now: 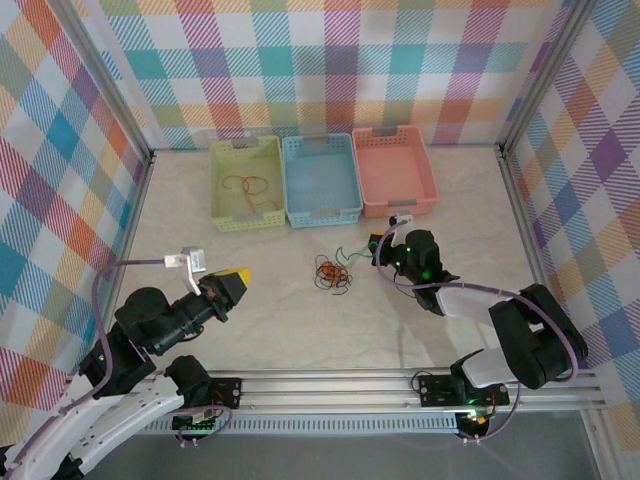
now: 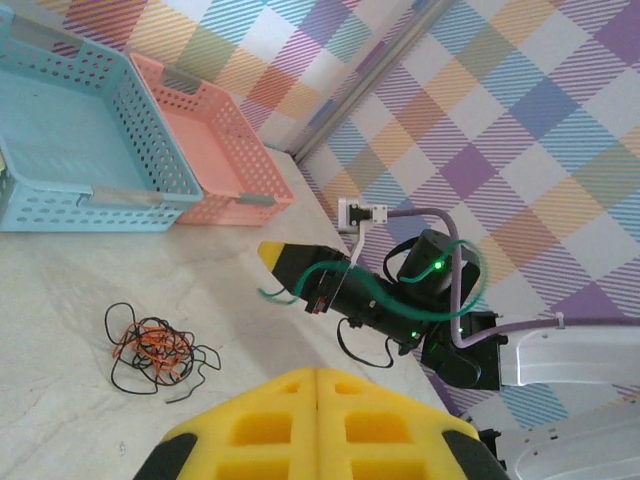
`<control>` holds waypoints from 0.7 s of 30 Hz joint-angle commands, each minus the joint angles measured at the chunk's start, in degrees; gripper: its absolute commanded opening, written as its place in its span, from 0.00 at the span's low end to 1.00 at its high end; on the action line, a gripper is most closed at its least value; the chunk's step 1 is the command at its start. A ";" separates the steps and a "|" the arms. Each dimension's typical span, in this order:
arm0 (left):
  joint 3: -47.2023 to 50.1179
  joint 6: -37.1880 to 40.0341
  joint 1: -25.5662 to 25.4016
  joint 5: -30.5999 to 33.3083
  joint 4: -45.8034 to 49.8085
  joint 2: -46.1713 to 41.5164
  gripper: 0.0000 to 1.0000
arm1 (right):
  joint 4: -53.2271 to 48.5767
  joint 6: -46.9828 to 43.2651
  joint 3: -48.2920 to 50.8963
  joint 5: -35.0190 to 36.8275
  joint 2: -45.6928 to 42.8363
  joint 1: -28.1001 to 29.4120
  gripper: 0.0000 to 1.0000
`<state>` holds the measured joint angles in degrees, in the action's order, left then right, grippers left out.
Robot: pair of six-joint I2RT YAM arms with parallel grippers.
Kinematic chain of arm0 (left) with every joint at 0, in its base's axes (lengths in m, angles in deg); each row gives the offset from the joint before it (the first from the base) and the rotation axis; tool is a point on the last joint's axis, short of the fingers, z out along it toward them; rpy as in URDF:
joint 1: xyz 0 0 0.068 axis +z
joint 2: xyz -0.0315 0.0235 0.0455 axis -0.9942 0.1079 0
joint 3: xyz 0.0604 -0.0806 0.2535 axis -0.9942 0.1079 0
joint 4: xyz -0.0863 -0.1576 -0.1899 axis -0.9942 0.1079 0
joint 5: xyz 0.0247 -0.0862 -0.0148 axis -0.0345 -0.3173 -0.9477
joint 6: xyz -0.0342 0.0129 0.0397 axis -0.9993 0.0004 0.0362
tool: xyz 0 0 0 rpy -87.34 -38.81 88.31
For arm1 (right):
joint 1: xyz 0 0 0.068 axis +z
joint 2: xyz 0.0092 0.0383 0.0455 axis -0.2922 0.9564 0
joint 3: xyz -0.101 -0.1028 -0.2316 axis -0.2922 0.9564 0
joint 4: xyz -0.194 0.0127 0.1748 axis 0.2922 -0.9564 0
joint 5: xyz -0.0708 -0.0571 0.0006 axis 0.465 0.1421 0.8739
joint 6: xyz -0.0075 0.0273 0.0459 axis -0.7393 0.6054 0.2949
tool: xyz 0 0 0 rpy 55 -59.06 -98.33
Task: Untangle the cables
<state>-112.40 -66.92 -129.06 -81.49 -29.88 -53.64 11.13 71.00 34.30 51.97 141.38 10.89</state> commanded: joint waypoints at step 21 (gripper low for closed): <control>-13.69 14.95 -0.12 -13.68 3.93 31.50 0.75 | -0.02 -0.25 -1.05 -3.54 0.27 0.11 0.00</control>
<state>-123.61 -56.88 -129.04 -93.05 -28.33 -20.61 10.76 70.76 34.30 49.37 141.38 10.89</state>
